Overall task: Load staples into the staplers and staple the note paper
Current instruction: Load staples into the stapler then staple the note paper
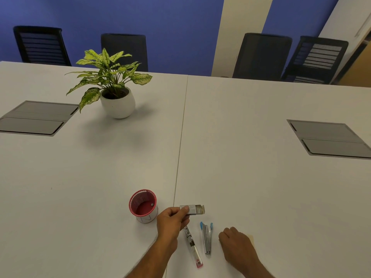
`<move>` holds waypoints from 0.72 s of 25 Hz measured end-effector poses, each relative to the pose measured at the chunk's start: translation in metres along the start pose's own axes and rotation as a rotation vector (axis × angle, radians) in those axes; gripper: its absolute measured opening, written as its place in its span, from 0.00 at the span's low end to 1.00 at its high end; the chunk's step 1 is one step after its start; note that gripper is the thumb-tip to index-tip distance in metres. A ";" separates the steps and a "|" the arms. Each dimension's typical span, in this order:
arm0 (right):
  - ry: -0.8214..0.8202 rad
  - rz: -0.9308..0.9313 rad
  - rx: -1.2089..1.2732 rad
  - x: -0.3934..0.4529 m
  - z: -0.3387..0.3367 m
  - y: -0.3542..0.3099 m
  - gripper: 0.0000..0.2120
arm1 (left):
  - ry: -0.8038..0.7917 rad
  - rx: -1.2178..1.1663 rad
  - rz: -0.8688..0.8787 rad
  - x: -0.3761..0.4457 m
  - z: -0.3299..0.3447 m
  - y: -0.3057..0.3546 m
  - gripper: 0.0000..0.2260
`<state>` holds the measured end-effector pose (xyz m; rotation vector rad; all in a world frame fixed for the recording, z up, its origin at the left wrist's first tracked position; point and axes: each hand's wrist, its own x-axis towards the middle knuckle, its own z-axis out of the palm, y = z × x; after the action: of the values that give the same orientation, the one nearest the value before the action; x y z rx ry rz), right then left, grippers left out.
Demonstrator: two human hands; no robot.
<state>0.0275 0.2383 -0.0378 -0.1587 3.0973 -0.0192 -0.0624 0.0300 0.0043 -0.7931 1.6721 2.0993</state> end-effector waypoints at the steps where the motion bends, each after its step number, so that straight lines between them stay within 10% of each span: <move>1: 0.025 0.013 0.031 -0.003 0.000 0.001 0.16 | -0.002 0.001 0.000 0.000 0.000 0.000 0.07; 10: 0.177 0.712 1.016 0.016 -0.025 0.005 0.07 | -0.018 0.009 -0.008 -0.004 0.001 -0.001 0.07; 18: -0.053 0.714 1.776 0.045 -0.047 -0.023 0.06 | -0.051 0.057 -0.007 -0.015 0.007 -0.002 0.04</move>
<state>-0.0171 0.2111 0.0080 0.8705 1.7557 -2.2603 -0.0513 0.0388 0.0127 -0.7215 1.6922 2.0395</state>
